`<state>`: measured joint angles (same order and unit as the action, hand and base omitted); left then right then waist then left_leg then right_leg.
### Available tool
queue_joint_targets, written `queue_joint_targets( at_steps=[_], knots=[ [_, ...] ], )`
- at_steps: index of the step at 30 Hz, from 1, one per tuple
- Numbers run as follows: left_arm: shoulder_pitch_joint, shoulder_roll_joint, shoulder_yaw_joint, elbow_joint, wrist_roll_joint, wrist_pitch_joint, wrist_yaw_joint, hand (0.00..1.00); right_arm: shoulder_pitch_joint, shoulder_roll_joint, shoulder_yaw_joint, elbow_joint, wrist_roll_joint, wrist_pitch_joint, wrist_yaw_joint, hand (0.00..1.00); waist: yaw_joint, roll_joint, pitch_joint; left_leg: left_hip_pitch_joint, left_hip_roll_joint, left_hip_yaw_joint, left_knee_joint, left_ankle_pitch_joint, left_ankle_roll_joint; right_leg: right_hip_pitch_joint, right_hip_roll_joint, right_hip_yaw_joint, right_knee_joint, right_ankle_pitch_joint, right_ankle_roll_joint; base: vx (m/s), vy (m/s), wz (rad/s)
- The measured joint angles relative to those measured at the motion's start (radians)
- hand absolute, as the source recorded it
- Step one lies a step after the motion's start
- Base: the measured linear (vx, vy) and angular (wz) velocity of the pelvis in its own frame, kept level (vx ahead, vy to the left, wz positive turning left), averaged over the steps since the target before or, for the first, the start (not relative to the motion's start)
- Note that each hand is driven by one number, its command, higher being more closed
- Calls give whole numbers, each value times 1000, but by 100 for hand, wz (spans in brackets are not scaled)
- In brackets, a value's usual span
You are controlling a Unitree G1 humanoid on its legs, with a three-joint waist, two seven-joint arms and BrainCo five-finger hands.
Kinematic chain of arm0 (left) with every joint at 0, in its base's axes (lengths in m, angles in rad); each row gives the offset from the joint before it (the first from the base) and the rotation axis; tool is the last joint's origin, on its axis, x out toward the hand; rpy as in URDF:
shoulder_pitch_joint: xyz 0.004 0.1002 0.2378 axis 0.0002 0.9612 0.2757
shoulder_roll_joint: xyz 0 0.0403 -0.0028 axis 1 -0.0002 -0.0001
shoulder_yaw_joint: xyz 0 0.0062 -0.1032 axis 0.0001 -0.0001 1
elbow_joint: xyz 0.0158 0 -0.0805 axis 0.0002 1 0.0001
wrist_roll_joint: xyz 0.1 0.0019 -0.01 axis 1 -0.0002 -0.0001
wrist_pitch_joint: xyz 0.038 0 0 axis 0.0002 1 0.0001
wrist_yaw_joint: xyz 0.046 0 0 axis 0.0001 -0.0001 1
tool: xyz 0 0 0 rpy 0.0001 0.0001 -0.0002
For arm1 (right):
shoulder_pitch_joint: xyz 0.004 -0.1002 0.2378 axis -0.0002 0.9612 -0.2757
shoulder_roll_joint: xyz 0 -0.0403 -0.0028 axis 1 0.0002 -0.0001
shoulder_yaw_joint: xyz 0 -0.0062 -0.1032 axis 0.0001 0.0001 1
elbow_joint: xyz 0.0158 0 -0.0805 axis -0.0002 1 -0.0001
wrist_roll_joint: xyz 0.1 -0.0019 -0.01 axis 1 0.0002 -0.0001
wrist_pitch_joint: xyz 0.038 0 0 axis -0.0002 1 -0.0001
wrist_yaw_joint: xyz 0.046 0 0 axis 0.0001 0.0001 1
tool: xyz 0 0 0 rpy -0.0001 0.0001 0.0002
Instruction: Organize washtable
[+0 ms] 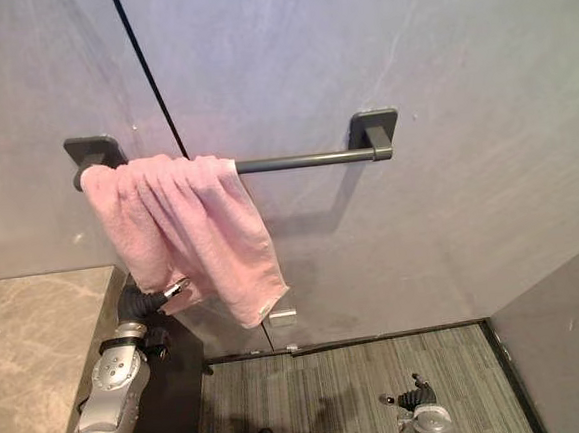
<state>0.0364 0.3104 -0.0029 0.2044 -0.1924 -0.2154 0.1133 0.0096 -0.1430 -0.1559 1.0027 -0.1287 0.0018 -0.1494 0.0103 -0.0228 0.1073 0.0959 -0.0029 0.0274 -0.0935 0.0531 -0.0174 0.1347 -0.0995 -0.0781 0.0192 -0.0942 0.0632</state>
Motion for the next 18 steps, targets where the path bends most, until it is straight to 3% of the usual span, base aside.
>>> queue_joint_targets(
  at_steps=[8,14,18],
  knots=[
    [-11,0,0,3,7,0,2,100,0,-13,29,-63,1,-12,0,0,-1,-1,1,0,1,4,-2,0,0,-2,0,10,-10,6,5,-44,-13,-3],
    [-9,0,5,-1,7,-2,3,100,22,-43,144,-385,0,-49,7,0,-5,-2,1,-18,1,8,-1,-1,0,-18,0,15,-18,13,7,-3,-7,-1],
    [-3,0,6,-24,8,-6,6,100,31,-63,233,-594,0,-88,67,0,-3,-3,0,-18,1,6,-1,-1,0,-18,0,23,-22,17,8,16,-22,-6]
  ],
)
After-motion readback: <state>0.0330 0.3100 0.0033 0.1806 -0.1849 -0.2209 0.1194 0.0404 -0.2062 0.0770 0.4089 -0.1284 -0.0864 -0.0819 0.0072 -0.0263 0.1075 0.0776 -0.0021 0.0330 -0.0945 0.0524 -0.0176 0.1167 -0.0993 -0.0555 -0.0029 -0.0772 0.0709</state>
